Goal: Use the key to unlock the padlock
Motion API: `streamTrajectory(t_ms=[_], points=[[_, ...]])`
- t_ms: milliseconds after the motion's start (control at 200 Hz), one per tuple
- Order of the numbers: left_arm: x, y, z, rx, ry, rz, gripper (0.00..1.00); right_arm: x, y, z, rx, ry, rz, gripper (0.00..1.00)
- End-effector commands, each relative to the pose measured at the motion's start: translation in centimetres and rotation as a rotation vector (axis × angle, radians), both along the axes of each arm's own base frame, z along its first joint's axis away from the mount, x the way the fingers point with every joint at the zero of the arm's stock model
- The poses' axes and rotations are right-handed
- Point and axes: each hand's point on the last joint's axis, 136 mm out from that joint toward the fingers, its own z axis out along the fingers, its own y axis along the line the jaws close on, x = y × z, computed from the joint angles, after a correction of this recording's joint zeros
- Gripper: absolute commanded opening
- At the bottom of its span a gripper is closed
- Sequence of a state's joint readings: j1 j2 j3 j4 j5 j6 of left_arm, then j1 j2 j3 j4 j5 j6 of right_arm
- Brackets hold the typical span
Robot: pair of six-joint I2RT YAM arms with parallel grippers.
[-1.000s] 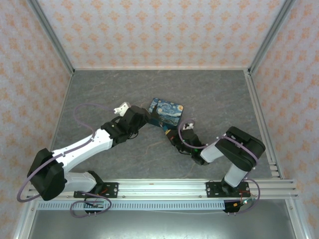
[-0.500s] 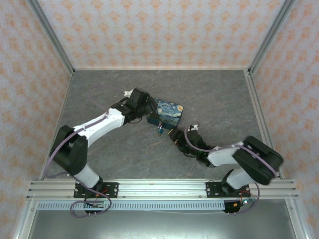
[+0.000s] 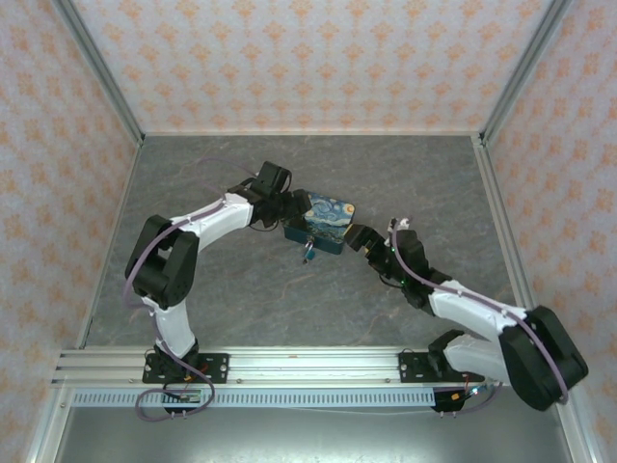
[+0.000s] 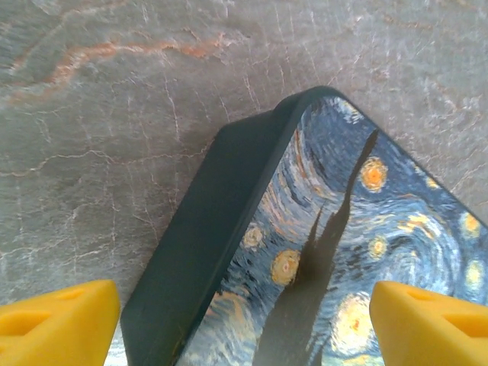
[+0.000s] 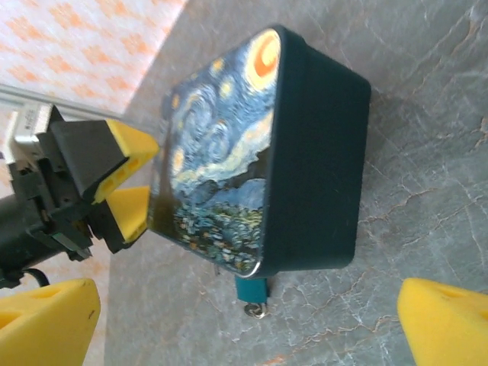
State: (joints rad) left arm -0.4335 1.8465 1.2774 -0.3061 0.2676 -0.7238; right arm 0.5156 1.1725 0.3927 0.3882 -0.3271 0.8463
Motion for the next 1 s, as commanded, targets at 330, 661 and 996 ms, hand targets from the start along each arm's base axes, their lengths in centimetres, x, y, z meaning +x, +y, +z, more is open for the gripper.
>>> streamTrajectory(t_ms=[330,661,996], points=[[-2.3,-1.3,-2.1,-0.123,0.064,-0.054,0.79,8.2,3.9,-0.3,0.015,0.004,0.17,0.96],[-6.0,0.1,-2.5,-0.169,0.064,0.015,0.76,11.6,6.0,-0.3,0.009,-0.042,0.301,0.95],[-7.1,3.1,-0.3,-0.047,0.006,0.084,0.83,12.7,0.5,-0.3,-0.155,-0.047,0.199,0.97]])
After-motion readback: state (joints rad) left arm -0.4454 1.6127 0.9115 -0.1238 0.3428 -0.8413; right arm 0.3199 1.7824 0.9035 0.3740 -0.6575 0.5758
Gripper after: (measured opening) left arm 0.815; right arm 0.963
